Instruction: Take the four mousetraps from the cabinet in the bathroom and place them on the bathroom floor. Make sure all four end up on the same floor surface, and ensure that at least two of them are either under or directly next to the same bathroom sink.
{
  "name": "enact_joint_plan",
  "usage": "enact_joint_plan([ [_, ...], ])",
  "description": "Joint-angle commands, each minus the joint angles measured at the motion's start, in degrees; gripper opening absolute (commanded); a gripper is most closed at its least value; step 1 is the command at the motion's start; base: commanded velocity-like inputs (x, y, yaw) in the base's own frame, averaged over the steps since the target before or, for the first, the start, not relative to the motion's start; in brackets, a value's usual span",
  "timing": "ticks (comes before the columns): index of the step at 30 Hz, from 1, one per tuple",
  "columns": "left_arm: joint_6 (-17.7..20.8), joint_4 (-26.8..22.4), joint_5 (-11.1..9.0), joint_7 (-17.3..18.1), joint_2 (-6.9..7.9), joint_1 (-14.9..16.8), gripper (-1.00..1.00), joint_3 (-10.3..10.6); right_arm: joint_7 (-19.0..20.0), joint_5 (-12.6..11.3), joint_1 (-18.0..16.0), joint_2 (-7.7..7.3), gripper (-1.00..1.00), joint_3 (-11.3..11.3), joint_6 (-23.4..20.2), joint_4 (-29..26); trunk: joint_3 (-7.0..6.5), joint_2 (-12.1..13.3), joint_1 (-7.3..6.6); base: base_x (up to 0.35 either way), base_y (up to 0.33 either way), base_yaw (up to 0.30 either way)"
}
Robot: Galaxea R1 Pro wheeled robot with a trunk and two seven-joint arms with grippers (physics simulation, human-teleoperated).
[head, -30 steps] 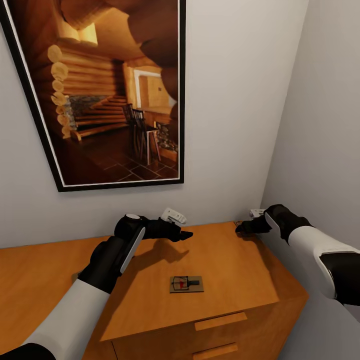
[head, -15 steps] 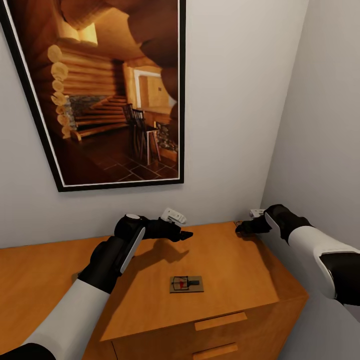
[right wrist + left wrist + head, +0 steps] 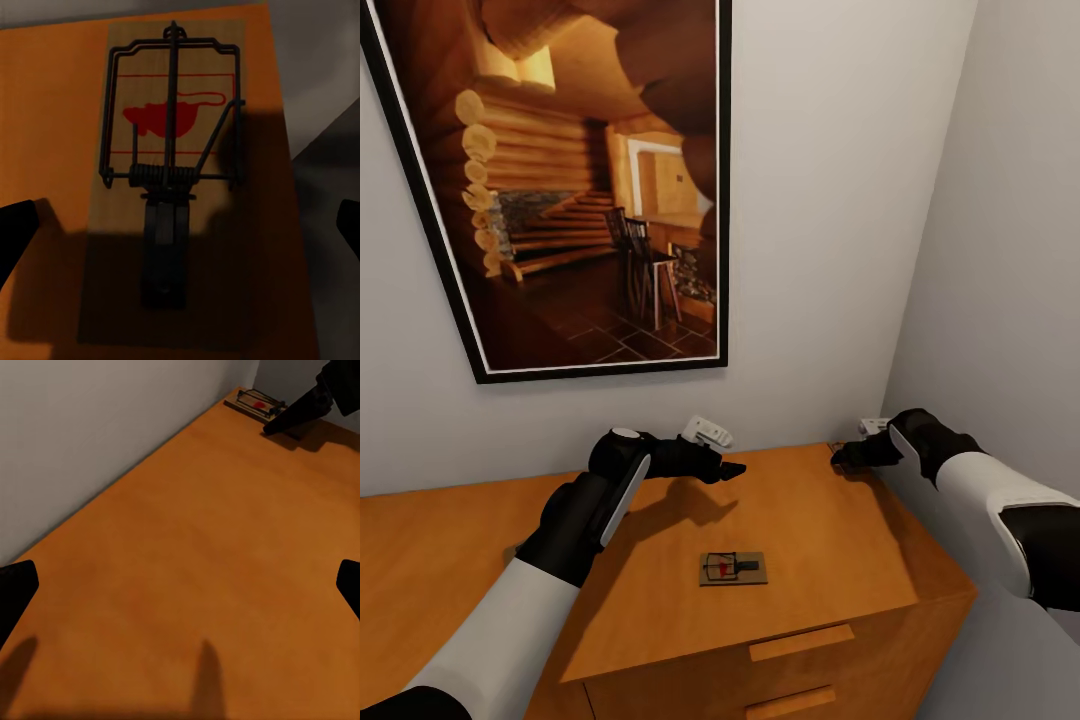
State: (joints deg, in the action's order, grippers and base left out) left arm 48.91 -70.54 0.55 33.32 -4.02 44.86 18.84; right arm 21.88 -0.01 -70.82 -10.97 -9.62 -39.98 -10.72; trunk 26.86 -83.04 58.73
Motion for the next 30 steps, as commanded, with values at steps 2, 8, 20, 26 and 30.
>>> enact_joint_plan([
  [2,0.36,-0.03,0.07,0.20,-0.02,0.05,1.00,-0.04,0.36,0.10,-0.02,-0.04,1.00,-0.56,-0.19,-0.09,0.07,-0.04,0.00,0.000,0.000,0.000],
  [8,0.38,-0.03,0.00,0.18,-0.02,0.05,1.00,-0.04,0.36,0.10,-0.02,-0.03,1.00,-0.54,-0.19,-0.09,0.07,-0.04,0.00,-0.009,0.000,0.000],
  [20,0.34,-0.03,-0.05,0.20,-0.02,0.05,1.00,-0.04,0.36,0.10,-0.02,-0.10,1.00,-0.49,-0.19,-0.09,0.07,-0.04,0.00,-0.056,0.000,0.000],
  [26,0.37,-0.03,-0.03,0.20,-0.02,0.05,1.00,-0.04,0.36,0.10,-0.02,-0.09,1.00,-0.49,-0.19,-0.09,0.07,-0.04,0.00,-0.011,0.000,0.000],
  [30,0.39,-0.03,-0.03,0.18,-0.02,0.05,1.00,-0.04,0.36,0.10,-0.02,-0.10,1.00,-0.49,-0.19,-0.09,0.07,-0.04,0.00,-0.003,0.000,0.000],
])
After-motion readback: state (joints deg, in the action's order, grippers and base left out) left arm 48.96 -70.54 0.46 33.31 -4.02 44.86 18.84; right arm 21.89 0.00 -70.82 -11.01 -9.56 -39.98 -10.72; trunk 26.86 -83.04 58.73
